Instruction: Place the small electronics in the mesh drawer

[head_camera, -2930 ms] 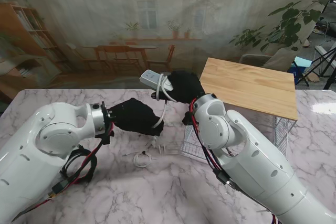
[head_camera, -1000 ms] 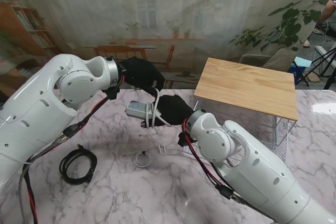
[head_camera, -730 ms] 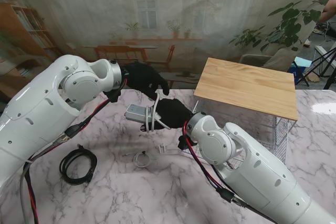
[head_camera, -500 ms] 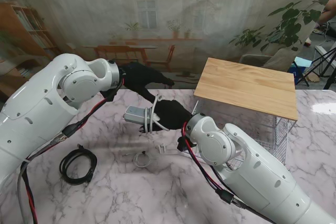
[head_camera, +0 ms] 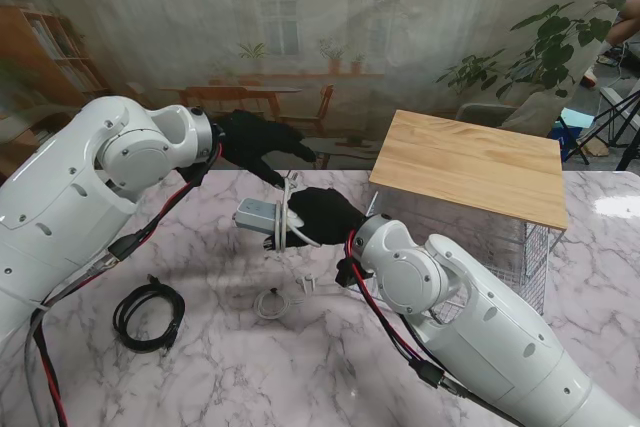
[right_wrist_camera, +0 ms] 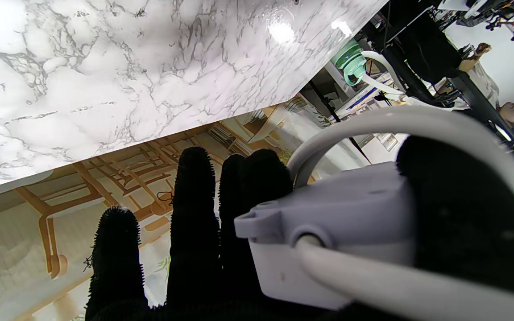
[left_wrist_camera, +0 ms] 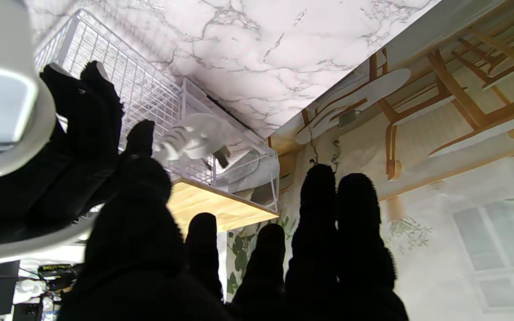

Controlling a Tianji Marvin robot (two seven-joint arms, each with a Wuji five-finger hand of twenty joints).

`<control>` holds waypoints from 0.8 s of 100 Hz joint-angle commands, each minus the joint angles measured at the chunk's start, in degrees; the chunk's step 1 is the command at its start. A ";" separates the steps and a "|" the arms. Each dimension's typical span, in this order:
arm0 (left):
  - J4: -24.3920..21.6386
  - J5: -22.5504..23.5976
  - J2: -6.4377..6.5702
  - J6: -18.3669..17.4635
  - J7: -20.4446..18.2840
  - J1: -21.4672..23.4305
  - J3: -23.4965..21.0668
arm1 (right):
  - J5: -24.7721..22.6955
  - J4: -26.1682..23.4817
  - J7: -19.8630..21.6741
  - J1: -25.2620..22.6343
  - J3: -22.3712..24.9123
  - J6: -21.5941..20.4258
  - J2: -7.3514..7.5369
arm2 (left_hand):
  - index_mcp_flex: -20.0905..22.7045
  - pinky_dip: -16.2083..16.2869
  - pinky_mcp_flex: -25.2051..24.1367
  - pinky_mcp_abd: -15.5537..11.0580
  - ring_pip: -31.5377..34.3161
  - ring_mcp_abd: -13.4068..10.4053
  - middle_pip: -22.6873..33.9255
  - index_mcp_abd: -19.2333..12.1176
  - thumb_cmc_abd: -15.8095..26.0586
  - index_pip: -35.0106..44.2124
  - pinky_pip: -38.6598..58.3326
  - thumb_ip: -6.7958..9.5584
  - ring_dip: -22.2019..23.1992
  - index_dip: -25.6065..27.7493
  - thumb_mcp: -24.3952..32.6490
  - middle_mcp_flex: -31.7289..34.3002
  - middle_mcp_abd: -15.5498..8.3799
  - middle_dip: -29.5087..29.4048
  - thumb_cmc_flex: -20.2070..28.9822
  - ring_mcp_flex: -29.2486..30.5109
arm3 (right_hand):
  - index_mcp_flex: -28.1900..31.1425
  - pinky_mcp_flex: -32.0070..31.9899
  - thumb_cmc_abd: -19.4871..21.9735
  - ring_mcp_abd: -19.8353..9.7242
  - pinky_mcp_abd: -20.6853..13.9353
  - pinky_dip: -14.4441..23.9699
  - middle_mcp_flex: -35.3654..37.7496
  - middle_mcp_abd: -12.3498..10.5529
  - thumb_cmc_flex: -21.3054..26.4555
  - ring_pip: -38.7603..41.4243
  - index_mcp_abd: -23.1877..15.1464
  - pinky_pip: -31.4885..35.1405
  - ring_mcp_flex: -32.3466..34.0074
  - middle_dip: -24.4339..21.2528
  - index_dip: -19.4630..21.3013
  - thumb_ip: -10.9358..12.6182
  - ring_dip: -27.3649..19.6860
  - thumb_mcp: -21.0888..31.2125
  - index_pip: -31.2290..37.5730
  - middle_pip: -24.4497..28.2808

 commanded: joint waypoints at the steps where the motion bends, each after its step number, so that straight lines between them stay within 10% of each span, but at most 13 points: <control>1: -0.02 -1.66 0.30 1.67 -0.85 0.28 -0.88 | 0.08 -0.55 0.02 -0.25 0.06 0.20 -0.20 | -1.31 -2.81 -2.52 3.62 -4.91 2.11 -1.29 -0.45 1.97 -0.87 -4.24 2.82 -3.17 -0.48 4.39 -2.03 -0.47 -0.37 4.35 -4.09 | 4.00 -0.76 10.47 -0.39 0.48 -0.82 0.48 -4.12 11.73 3.23 -9.36 0.38 0.35 0.24 0.71 0.45 -0.20 18.72 1.75 2.48; 19: -0.55 -2.96 0.50 2.37 -1.99 0.80 -2.29 | 0.51 -0.39 -0.03 -0.26 -0.12 0.56 -0.29 | -3.27 -9.67 -8.68 12.14 -12.58 3.78 -5.44 -0.03 -0.72 -2.82 -16.65 3.07 -12.83 -0.91 0.53 -6.95 -0.86 -2.92 -3.37 -11.97 | 3.91 -0.87 10.51 -0.38 0.62 -0.96 0.45 -4.14 11.78 3.18 -9.56 0.34 0.34 0.26 0.74 0.49 -0.22 18.62 1.69 2.43; 39: -0.14 -1.75 0.28 2.54 -0.89 0.87 -2.10 | 0.61 -0.59 0.03 -0.35 0.04 0.63 -0.27 | -1.11 -8.46 -5.77 11.16 -9.69 3.31 -5.23 0.68 -2.59 -2.01 -13.68 1.83 -12.24 0.18 -0.69 -3.88 0.06 -3.24 -6.64 -8.01 | 3.94 -0.78 10.51 -0.39 0.61 -1.02 0.48 -4.15 11.82 3.22 -9.47 0.43 0.41 0.30 0.77 0.50 -0.20 18.63 1.70 2.45; 63: 0.83 2.56 -0.45 3.30 3.41 1.21 -1.89 | 0.68 -0.99 0.04 -0.73 0.50 0.74 -0.22 | 4.69 -7.08 -2.69 9.03 -7.10 1.84 -0.53 1.06 7.00 3.50 -9.79 2.27 -10.01 3.60 -0.80 4.83 -0.61 0.11 7.90 -2.43 | 3.97 -0.70 10.45 -0.31 0.55 -1.07 0.52 -4.12 11.81 3.23 -9.45 0.55 0.41 0.34 0.77 0.50 -0.19 18.73 1.71 2.47; 80: 2.23 6.22 -0.73 4.34 6.01 1.85 -3.28 | 1.14 -1.74 -0.56 -1.37 1.42 1.19 -0.36 | 4.76 -6.42 -2.23 8.83 -5.99 2.06 0.27 2.78 8.77 4.29 -8.29 1.96 -9.38 3.76 -2.21 6.39 -0.20 0.50 6.84 -1.77 | 3.98 -0.74 10.46 -0.27 0.60 -1.12 0.45 -4.06 11.83 3.28 -9.47 0.57 0.35 0.31 0.79 0.49 -0.17 18.77 1.73 2.45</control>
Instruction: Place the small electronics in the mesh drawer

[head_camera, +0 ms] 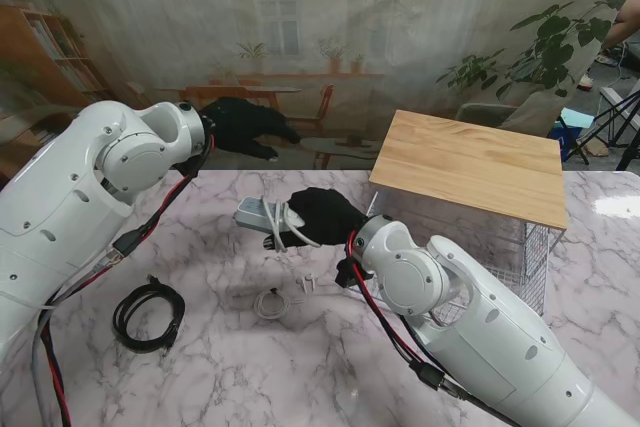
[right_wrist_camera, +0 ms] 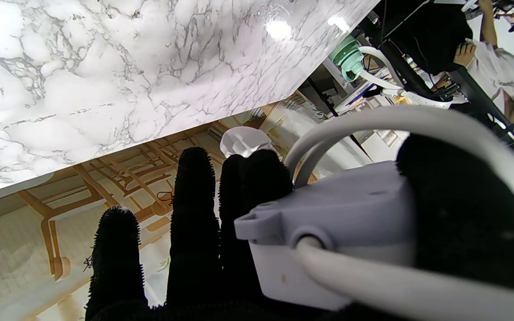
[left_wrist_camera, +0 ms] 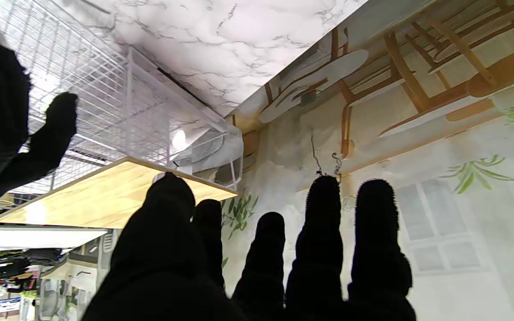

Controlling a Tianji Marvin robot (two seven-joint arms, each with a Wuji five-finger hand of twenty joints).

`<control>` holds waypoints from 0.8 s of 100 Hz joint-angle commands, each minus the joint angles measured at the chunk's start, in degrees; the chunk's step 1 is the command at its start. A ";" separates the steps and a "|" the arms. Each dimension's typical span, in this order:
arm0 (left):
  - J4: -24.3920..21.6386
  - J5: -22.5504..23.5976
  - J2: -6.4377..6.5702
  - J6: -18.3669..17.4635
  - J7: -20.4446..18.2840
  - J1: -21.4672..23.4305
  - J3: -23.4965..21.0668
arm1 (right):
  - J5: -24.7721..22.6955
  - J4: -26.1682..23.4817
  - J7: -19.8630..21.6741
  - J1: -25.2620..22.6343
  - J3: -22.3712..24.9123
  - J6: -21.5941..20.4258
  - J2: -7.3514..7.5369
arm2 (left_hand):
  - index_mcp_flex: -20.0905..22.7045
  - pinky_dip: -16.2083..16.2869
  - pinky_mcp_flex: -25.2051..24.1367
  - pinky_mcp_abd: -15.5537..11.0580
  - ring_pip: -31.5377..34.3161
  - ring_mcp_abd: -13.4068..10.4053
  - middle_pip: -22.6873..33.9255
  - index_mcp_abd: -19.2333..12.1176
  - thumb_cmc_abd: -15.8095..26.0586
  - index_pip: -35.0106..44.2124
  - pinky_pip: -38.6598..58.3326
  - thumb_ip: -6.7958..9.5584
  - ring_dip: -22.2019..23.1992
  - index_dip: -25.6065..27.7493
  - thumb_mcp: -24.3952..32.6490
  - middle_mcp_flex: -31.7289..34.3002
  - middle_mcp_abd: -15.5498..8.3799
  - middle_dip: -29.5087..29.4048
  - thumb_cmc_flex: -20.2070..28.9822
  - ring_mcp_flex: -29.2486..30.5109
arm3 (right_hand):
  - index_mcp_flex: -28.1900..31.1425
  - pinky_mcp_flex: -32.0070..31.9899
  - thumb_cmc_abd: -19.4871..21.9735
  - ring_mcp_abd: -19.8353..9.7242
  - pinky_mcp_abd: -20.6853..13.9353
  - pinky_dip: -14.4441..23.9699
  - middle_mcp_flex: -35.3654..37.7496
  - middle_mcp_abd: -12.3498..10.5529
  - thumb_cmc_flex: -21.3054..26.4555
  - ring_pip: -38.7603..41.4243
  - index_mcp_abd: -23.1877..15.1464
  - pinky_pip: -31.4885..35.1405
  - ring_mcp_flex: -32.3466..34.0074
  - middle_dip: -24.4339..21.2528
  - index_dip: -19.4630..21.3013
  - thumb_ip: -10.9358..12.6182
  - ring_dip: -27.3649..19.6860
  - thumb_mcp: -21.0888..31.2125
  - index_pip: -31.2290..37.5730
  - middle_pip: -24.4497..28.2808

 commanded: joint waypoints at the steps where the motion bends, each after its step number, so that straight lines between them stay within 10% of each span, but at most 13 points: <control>1: 1.07 0.06 0.00 1.14 -0.85 0.12 -0.68 | 0.51 -1.13 -0.57 -0.64 0.84 0.69 -0.26 | 0.58 0.85 -0.17 0.59 1.29 0.42 0.34 1.57 2.24 0.71 1.70 -0.30 0.50 0.55 -0.97 0.94 0.45 0.54 0.54 0.09 | 3.98 -0.72 10.46 -0.31 0.58 -0.92 0.43 -4.02 11.80 3.29 -9.47 0.59 0.36 0.31 0.79 0.49 -0.17 18.75 1.73 2.44; 43: 9.93 5.11 0.33 6.37 2.27 2.28 -3.36 | -1.88 -6.02 -2.70 -3.84 7.60 2.43 -0.10 | 6.69 4.03 -1.52 -0.46 4.62 0.18 3.46 3.83 4.11 3.61 7.72 -0.05 3.74 4.64 -0.54 14.48 -0.13 3.32 0.12 5.98 | 3.04 3.47 11.43 -0.41 -0.57 2.90 -0.59 -4.31 11.78 3.48 -10.49 6.25 -0.47 -0.15 0.83 0.36 -0.01 17.60 1.53 1.83; 80: 9.29 12.08 1.49 0.28 4.63 8.80 -10.70 | -11.19 -12.99 -1.43 -14.42 19.55 0.45 1.76 | 7.53 4.88 -0.83 -0.48 5.63 0.39 2.83 3.79 4.51 2.67 9.43 0.13 4.90 5.04 -0.90 16.92 -0.08 3.94 -1.24 7.73 | 1.07 14.65 12.80 -0.13 -5.14 23.87 -1.26 -4.73 12.09 9.55 -12.74 23.45 1.01 -0.86 -0.10 0.19 3.55 15.21 1.91 1.57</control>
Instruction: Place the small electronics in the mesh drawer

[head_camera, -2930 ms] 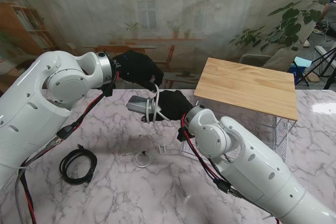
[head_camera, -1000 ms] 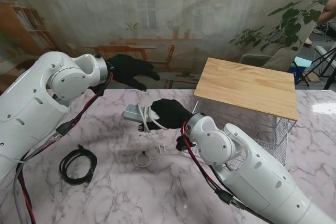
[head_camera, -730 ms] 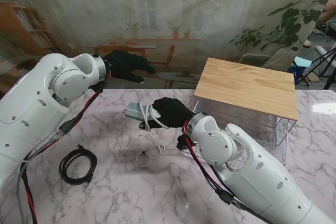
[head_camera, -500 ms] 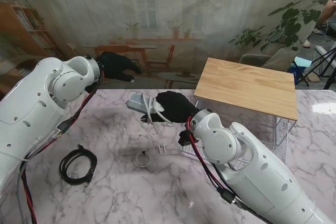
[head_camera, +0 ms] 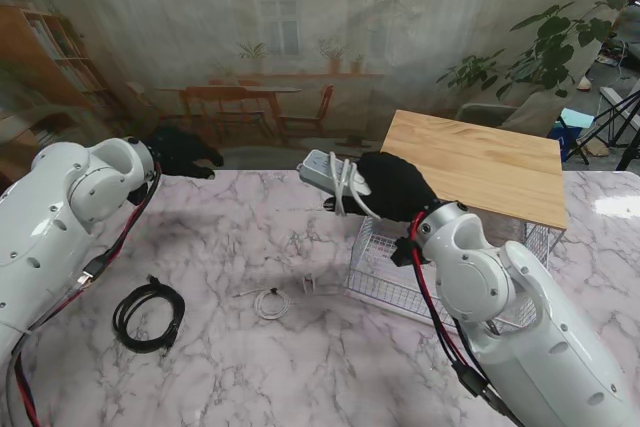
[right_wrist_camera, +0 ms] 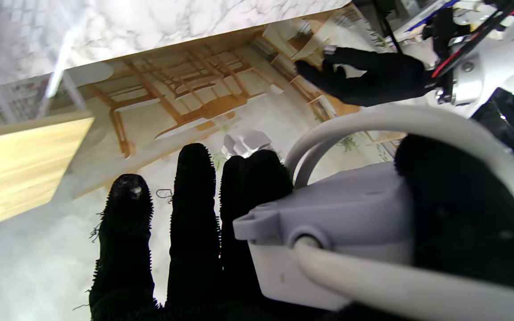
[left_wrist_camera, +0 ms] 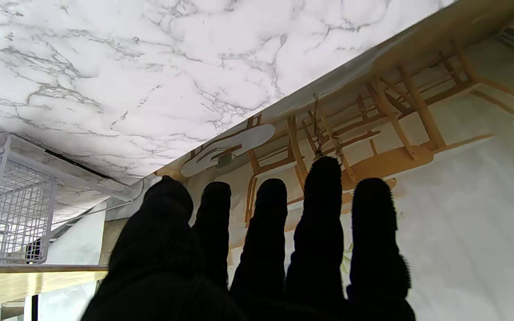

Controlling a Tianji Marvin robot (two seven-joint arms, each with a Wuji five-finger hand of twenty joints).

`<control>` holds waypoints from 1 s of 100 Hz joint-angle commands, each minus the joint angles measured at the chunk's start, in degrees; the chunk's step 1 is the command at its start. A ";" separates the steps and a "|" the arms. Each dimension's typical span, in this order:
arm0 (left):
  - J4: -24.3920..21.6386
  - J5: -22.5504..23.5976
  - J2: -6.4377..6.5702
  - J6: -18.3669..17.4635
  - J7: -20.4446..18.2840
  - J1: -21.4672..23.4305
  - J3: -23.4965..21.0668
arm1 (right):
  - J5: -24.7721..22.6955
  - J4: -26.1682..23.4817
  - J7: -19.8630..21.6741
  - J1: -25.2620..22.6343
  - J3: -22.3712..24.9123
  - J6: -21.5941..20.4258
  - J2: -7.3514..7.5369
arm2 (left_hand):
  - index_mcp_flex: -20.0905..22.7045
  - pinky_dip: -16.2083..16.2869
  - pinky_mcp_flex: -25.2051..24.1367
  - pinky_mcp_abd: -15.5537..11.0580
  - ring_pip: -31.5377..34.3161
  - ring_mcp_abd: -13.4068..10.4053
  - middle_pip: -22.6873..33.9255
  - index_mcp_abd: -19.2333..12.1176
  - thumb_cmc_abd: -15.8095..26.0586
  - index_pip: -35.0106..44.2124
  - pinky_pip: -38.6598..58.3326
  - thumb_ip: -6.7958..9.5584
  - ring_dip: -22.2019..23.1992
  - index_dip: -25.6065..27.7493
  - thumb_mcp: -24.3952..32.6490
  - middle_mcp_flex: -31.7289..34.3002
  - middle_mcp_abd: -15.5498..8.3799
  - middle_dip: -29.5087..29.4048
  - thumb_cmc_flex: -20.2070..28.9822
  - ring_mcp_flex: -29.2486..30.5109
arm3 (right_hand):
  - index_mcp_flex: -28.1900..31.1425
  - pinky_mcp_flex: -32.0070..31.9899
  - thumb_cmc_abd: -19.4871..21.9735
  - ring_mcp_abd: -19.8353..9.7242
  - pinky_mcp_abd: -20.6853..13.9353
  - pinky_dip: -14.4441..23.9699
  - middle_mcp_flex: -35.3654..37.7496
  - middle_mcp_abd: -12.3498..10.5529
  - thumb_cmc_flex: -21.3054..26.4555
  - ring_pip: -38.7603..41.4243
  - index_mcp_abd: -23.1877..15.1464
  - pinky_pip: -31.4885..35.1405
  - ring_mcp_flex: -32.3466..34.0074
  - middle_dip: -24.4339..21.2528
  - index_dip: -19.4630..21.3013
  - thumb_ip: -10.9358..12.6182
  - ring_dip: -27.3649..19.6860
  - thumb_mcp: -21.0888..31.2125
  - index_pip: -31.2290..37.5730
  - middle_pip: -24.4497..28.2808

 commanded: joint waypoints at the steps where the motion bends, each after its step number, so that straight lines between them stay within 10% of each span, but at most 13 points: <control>1: 0.29 -0.41 0.38 0.67 -0.67 0.67 -0.24 | -1.27 -1.05 -0.27 -2.12 1.44 -0.47 0.96 | 0.83 1.18 0.04 0.24 1.39 0.55 0.02 0.47 3.07 -0.58 1.53 0.14 0.66 0.70 -0.42 1.81 -0.05 0.91 -0.44 0.62 | 1.73 2.06 12.82 -0.13 -3.00 3.42 -0.44 -4.35 11.84 5.76 -12.74 4.48 0.23 -0.22 -0.04 0.24 1.69 15.17 2.01 1.60; 59: -0.38 0.89 0.58 -2.17 0.97 3.11 -1.53 | -14.76 -5.82 -0.56 -19.90 15.20 -3.65 2.00 | 1.57 1.39 0.12 0.16 1.40 0.44 -0.19 0.44 3.82 -0.80 1.90 0.13 1.09 1.43 0.30 2.23 -0.18 1.38 0.44 0.77 | 1.76 5.45 12.55 1.00 -5.43 6.94 -0.12 -3.79 12.36 10.10 -11.71 10.85 0.84 -0.22 -0.87 0.16 3.60 15.27 2.48 2.75; 100: -0.49 0.49 0.66 -2.61 -0.35 2.12 -0.30 | -19.70 -0.29 2.47 -18.23 14.13 -2.66 2.85 | 1.27 1.37 0.05 -0.01 1.26 0.31 -0.33 0.36 4.23 -1.12 1.84 -0.10 1.10 1.61 -0.33 1.97 -0.26 1.40 0.60 0.70 | 1.68 5.43 12.47 0.71 -5.76 6.65 -0.50 -3.90 12.16 9.95 -11.78 10.24 0.39 -0.35 -0.89 -0.02 3.42 15.47 2.72 2.94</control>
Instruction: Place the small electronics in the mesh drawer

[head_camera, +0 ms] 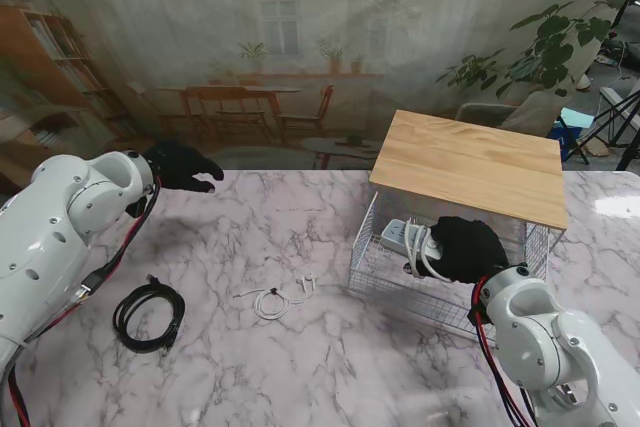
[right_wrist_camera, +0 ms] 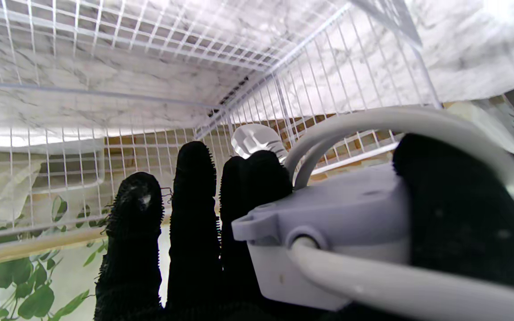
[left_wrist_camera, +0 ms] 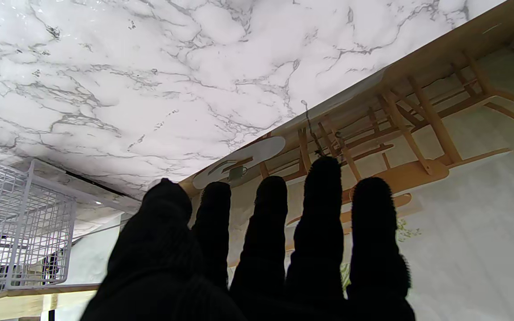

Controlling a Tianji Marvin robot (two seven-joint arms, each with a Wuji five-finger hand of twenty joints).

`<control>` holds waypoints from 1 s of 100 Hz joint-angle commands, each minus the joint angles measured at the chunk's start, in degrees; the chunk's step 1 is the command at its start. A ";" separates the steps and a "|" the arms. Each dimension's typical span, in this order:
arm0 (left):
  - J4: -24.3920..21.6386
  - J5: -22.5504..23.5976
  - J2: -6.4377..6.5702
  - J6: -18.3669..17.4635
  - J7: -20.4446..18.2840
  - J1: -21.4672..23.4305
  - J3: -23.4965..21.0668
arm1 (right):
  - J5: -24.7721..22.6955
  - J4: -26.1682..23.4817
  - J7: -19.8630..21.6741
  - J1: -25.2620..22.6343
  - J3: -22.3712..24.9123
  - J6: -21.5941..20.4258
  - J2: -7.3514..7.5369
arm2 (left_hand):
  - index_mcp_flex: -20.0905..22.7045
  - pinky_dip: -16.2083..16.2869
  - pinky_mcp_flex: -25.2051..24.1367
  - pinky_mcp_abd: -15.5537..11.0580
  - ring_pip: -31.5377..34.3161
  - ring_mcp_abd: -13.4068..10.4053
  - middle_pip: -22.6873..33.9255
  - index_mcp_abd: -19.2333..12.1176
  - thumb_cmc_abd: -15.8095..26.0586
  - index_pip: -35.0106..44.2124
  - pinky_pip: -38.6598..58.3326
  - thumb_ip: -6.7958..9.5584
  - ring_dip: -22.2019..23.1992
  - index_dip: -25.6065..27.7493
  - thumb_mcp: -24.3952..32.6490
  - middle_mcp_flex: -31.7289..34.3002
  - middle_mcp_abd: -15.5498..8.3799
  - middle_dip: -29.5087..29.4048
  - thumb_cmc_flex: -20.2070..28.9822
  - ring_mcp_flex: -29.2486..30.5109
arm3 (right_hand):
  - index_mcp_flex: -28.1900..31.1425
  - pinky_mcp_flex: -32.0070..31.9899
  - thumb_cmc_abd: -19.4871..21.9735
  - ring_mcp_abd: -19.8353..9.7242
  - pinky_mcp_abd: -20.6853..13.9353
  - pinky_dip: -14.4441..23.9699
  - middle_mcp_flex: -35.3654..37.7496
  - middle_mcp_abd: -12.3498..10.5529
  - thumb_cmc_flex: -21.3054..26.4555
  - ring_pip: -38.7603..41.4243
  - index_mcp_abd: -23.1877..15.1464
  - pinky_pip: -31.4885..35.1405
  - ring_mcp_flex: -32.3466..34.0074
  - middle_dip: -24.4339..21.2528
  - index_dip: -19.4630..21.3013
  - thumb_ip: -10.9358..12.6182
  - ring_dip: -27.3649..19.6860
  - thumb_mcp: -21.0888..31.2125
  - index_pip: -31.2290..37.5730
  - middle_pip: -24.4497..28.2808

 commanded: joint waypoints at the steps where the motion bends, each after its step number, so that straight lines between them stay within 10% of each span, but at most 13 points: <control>1: -0.12 -0.08 0.01 -0.31 -1.10 -0.38 0.18 | -0.36 1.29 0.74 1.08 -0.77 0.57 0.27 | 1.29 1.31 -0.19 -0.01 1.24 0.31 -0.35 0.35 3.48 -0.74 1.77 -0.10 0.43 0.87 -0.44 0.80 -0.32 0.76 1.34 0.66 | 2.27 0.36 12.50 0.61 -1.59 0.51 -0.38 -3.92 11.79 4.43 -11.78 0.96 0.27 -0.23 -0.16 0.04 0.64 15.48 2.73 2.94; 54: 0.07 1.89 0.10 -1.02 0.37 0.28 -0.25 | -3.08 13.35 2.68 13.29 -8.55 1.34 1.08 | 3.42 -0.84 -6.08 -2.30 -3.85 -1.29 -2.12 0.69 3.71 2.43 -3.46 -0.33 -1.94 4.01 -0.91 -10.89 -0.07 0.44 1.22 -10.44 | 0.73 -0.40 13.31 -0.65 -2.57 -0.51 -1.01 -5.11 11.03 3.43 -13.87 -1.00 -0.17 -0.45 -0.41 -0.12 0.01 14.29 3.89 3.40; 100: 0.10 2.23 0.05 -1.84 2.28 1.35 -1.48 | -7.11 23.20 -1.99 20.73 -14.13 -1.28 1.32 | -3.85 -0.82 -6.31 -2.56 -3.53 -1.22 -1.81 3.19 6.41 -3.12 -3.57 0.07 -2.02 -0.92 -1.11 -12.89 0.05 0.22 -1.87 -10.94 | -1.28 -1.93 14.54 -1.75 -2.73 -2.03 -2.65 -6.05 10.51 0.92 -16.75 -4.47 -1.29 -0.95 -1.24 -0.54 -1.24 12.51 5.23 3.51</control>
